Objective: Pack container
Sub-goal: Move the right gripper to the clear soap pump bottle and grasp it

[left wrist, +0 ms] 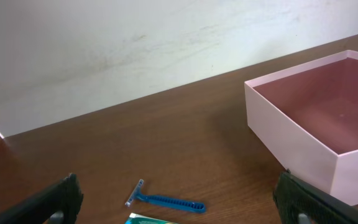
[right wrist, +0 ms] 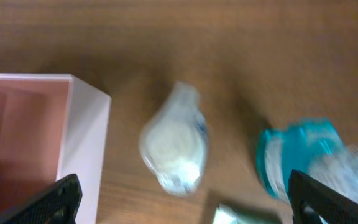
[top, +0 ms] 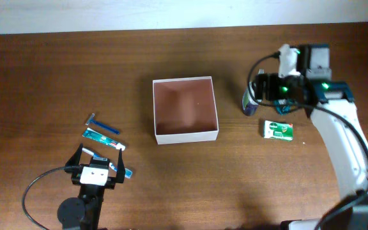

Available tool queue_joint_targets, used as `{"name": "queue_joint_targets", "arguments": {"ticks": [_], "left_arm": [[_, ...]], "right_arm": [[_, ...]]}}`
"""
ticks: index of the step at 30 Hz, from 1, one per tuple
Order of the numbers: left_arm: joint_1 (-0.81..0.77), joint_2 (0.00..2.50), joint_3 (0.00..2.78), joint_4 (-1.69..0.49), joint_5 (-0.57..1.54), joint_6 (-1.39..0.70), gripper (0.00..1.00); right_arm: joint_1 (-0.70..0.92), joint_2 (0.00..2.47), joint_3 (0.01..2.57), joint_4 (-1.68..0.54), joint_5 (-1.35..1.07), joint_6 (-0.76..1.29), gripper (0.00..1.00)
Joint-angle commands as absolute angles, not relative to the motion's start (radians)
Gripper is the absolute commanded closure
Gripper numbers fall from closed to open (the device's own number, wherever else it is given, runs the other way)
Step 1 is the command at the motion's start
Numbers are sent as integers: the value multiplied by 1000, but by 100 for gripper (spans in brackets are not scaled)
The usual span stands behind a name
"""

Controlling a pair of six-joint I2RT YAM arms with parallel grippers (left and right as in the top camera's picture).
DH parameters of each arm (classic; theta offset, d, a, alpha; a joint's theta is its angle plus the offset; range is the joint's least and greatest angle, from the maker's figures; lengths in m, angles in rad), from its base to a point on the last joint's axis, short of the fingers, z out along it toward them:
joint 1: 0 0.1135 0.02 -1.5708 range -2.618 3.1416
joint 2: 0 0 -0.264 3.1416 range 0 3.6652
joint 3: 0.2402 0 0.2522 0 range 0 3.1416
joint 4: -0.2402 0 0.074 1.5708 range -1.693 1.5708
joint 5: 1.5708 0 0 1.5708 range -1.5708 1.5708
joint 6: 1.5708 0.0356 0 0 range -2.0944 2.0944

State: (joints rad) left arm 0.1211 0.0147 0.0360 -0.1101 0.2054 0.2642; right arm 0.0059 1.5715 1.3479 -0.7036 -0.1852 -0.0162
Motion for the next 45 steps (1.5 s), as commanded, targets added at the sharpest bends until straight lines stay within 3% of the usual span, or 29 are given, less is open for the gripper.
{"name": "queue_joint_targets", "arguments": {"ticks": [1,7,23,30,34,40,45], "left_arm": [[128,5,31,-109,202,247,1],[128,5,31,-110,202,247,0],[128,5,31,-109,202,247,1],[128,5,31,-109,202,247,1],[128,5,31,-109,202,247,1],[128,5,31,-109,202,247,1],[128,5,31,-109,202,247,1]], "right_arm": [[52,1615,1437,-691,-143,-45,1],[92,1694,1465,-672,-9,24,1],[93,1759,1464,-697,9,178,40],[93,1759,1464,-722,9,193,49],[93,1759,1464,-724,9,193,63],[93,1764,1462,-725,9,193,66],[93,1787,1462,-726,8,193,80]]}}
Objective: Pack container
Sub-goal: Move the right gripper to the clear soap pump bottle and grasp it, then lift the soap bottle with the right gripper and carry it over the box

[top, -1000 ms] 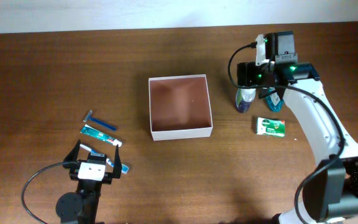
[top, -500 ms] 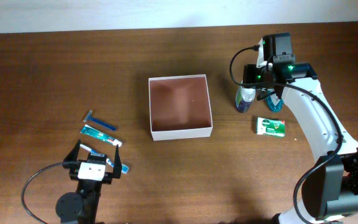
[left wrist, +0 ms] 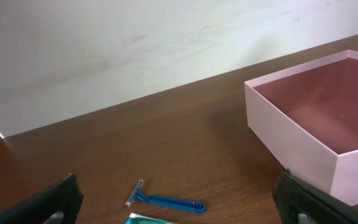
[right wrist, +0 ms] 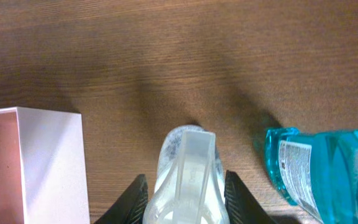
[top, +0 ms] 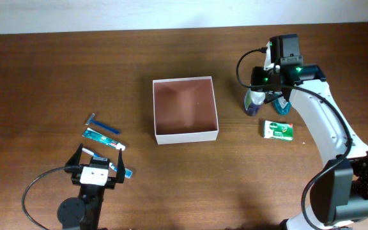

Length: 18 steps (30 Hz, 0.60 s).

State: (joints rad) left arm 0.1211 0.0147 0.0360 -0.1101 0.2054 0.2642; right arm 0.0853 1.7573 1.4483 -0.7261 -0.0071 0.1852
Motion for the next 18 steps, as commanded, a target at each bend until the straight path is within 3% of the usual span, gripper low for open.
{"name": "queue_joint_targets", "arguments": {"ticks": [1,5,18], "left_arm": [[128,5,31,-109,202,247,1],[128,5,31,-109,202,247,1],[128,5,31,-109,202,247,1]], "right_arm": [[93,1792,1462,-725,8,193,84],[92,1798,1463,-721,10,192,95],[93,1780,1586,-757,11,126,96]]}}
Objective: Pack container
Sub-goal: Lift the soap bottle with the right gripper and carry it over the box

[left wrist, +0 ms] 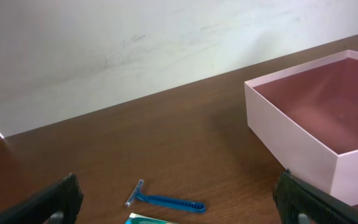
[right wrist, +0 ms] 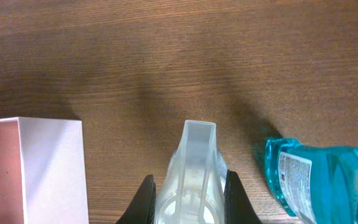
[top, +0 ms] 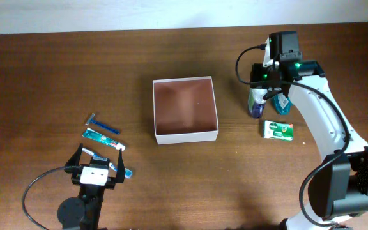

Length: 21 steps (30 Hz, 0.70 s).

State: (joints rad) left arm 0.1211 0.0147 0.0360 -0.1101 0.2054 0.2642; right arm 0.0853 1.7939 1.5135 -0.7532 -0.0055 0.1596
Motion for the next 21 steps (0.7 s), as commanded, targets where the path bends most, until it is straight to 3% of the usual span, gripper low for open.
{"name": "queue_joint_targets", "arguments": {"ticks": [1,10,21], "left_arm": [[128,5,31,-109,202,247,1],[128,5,31,-109,202,247,1],[128,5,31,-109,202,247,1]], "right_arm": [[93,1778,1601,-768,10,118,96],[135,1758,1758,-870,-42,85,96],[320,1690,1876,-894,0,177,96]]}}
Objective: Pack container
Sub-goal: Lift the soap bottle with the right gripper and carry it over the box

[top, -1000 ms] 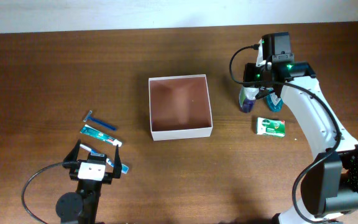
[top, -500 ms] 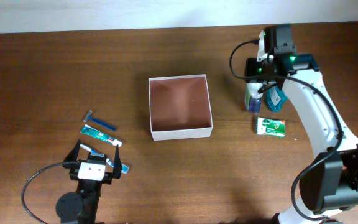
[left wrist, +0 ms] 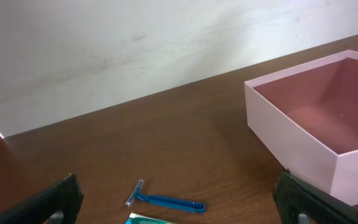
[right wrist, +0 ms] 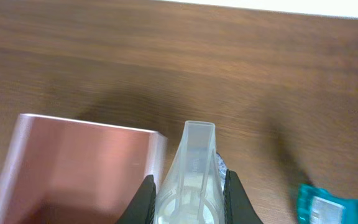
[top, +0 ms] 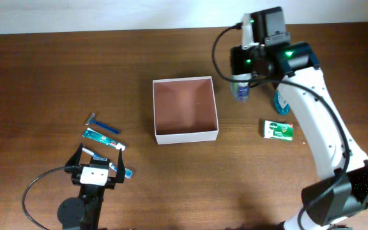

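The pink open box (top: 185, 135) sits mid-table, its inside bare. My right gripper (top: 241, 82) is shut on a clear plastic bottle (top: 241, 91), held just off the box's far right corner. In the right wrist view the bottle (right wrist: 194, 163) fills the gap between the dark fingers (right wrist: 146, 194), with the box's corner (right wrist: 158, 155) to its left. My left gripper (top: 98, 167) rests open at the front left; its wrist view shows a blue razor (left wrist: 165, 201) and the box wall (left wrist: 291, 146).
A teal bottle (top: 281, 103) lies right of the carried bottle, also seen in the right wrist view (right wrist: 334, 208). A green packet (top: 278, 130) is in front of it. The razor (top: 102, 125) and a toothpaste tube (top: 102, 137) lie at the left.
My right gripper, shut on the clear bottle, has moved left and further back, from beside the teal bottle to the box's far right corner. The left arm has not moved.
My right gripper first hung open over the clear and teal bottles. Then its fingers stood around the clear bottle, and then were shut on it. Now the bottle is away from the teal one, beside the box. The left gripper stayed put throughout.
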Available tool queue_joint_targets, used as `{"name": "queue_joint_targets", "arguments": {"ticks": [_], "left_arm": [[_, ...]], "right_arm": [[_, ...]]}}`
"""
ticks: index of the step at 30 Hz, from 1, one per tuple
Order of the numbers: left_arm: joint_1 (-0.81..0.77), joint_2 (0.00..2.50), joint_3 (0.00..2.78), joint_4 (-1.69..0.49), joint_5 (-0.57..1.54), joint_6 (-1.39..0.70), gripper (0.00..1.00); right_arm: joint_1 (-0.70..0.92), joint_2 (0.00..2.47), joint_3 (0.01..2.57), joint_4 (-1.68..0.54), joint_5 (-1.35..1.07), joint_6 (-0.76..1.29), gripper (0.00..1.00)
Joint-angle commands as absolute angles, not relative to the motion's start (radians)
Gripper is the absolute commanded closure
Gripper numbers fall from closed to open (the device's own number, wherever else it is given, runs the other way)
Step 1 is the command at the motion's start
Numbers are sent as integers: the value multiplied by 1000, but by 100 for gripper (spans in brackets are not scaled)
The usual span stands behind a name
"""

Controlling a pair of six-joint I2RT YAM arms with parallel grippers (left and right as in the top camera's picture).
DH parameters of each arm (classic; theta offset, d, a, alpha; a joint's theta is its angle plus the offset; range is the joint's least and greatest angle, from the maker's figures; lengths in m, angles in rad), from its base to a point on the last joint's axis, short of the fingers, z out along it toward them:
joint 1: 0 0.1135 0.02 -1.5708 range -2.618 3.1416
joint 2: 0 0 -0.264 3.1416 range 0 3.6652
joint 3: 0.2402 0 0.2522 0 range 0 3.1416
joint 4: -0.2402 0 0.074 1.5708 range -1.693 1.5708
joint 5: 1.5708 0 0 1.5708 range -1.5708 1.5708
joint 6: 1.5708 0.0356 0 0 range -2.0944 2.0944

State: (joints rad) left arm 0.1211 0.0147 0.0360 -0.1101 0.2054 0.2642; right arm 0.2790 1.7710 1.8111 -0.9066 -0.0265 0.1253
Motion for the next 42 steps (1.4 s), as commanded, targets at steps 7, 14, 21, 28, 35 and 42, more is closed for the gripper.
{"name": "queue_joint_targets", "arguments": {"ticks": [7,14,21,28,35,42], "left_arm": [[128,5,31,-109,202,247,1],[128,5,31,-109,202,247,1],[128,5,31,-109,202,247,1],[128,11,31,-110,202,247,1],[128,17,31,-110,202,247,1],[128,17,31,-110,202,247,1]], "right_arm": [[432,1680,1887,-862,105,303,96],[549,1696,1885,-833,276,442,96],[609,1775,1884,-787,313,516,96],[616,1866,1884,-735,299,559,96],[617,1921,1883,-691,258,558,96],[631,1975,1883,-620,271,497,96]]}}
